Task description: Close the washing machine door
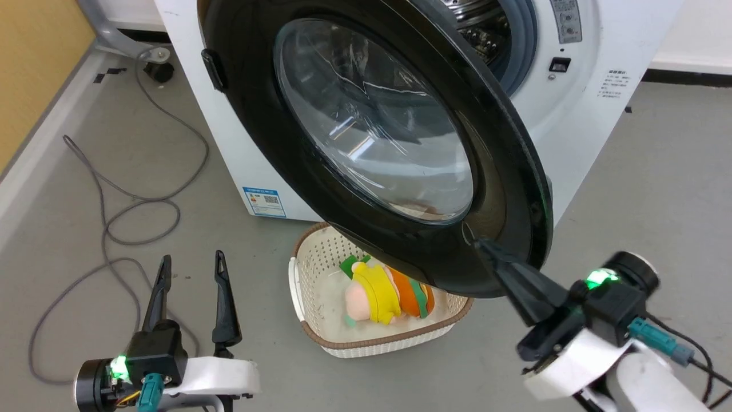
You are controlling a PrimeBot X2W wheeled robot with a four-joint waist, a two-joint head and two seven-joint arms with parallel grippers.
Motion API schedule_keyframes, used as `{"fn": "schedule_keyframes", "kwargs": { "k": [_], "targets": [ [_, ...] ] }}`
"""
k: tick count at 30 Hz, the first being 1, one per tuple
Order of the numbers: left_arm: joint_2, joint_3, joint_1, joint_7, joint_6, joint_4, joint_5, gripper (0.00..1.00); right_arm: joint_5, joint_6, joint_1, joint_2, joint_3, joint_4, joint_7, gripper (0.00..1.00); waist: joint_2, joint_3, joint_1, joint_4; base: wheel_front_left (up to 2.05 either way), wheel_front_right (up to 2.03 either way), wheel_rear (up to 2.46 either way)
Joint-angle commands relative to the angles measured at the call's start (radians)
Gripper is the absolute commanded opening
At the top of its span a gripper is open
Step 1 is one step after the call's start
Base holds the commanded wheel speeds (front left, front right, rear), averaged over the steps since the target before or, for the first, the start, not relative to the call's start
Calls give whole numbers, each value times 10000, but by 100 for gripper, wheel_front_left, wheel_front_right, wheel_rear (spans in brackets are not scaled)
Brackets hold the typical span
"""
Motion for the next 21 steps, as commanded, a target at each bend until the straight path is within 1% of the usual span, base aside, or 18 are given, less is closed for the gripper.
{"fn": "schedule_keyframes", "kwargs": {
  "k": [1,8,14,21],
  "targets": [
    [-48,33,-80,-53,-47,34,100,100,40,6,125,-38,-145,179,-46,0,0,54,0,-24,0,0,0],
    [-225,-3,-336,-53,-272,92,354,100,65,6,-104,19,-1022,1251,-46,0,0,360,0,-84,0,0,0],
    [-345,-112,-639,-53,-283,-41,527,100,-91,6,-671,34,-1723,1900,-46,0,0,836,0,-56,0,0,0],
    [-428,-372,-1142,-53,-221,-256,747,100,-261,6,-1684,112,-2804,2557,-46,0,0,1759,0,99,0,0,0]
  ]
}}
